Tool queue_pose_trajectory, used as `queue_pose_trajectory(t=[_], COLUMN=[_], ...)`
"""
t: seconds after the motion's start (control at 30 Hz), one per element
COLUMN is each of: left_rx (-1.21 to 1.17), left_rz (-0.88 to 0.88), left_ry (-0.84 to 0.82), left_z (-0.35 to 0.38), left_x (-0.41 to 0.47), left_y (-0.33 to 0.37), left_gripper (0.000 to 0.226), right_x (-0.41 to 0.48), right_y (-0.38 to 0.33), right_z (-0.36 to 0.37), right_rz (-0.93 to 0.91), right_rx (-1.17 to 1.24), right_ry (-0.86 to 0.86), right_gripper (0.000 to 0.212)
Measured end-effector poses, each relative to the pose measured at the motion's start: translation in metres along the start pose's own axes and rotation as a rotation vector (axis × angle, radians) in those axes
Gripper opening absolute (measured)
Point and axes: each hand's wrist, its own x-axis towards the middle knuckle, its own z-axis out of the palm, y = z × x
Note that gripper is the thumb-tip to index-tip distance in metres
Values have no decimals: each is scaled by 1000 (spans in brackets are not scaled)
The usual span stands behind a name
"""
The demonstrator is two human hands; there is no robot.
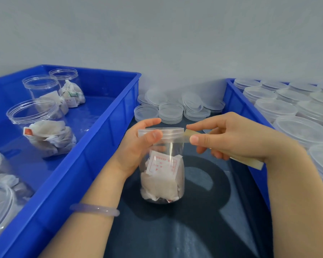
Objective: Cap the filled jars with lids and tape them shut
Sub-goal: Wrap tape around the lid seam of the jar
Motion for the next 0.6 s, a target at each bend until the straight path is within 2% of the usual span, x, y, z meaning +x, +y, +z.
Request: queue_pose_trajectory(t=[0.2, 0.4, 0.53, 0.6], left_rx=[-37, -61, -60, -59], left_rz=[-35, -75, -41, -39], left_ry=[-56, -44, 46, 58], left_z=[5, 9, 13, 11], left_x=[-3, -3, 0, 0], left_y=[-1, -2, -4, -3], left_gripper=[107, 109, 95, 83], right_x=[12, 13, 6, 2], right_y=[3, 2, 4, 3], right_z=[14, 10, 4, 0], right_rz=[40, 72, 82, 67], right_rx=[24, 12, 22, 7], right_ry=[87, 45, 40, 26], right_gripper=[64, 83, 70, 73])
